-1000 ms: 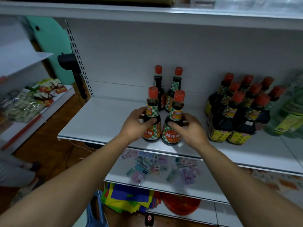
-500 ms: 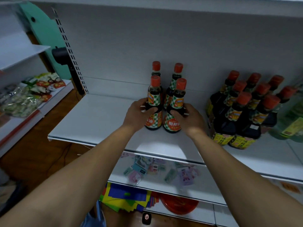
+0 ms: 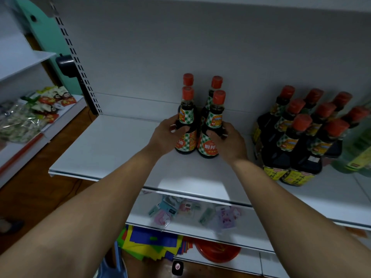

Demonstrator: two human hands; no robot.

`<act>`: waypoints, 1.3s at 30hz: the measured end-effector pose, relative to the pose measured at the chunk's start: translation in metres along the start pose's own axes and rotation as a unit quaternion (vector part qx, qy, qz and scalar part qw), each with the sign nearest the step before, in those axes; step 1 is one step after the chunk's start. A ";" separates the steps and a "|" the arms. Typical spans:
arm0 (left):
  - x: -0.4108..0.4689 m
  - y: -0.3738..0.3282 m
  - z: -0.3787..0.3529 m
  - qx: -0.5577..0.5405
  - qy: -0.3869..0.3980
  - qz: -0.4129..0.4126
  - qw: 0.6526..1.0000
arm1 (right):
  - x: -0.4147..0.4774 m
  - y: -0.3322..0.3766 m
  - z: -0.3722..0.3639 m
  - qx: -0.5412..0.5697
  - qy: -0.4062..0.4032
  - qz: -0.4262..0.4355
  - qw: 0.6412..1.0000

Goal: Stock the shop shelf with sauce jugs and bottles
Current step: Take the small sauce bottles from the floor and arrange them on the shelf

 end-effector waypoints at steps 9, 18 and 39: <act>0.006 0.005 0.000 -0.021 0.012 0.008 1.000 | 0.004 0.004 0.000 0.012 -0.005 0.004 1.000; 0.006 0.003 0.000 0.005 0.017 0.003 1.000 | 0.003 0.010 -0.001 -0.004 0.025 -0.014 1.000; -0.114 0.004 0.045 0.012 0.055 0.060 0.997 | -0.097 0.061 0.009 -0.040 -0.048 0.006 0.998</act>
Point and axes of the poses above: each hand's wrist, its own x-axis towards the middle knuckle, its own z-axis out of the back of the hand, y = z × x, the point moved 10 cm from there along x, towards the middle knuckle
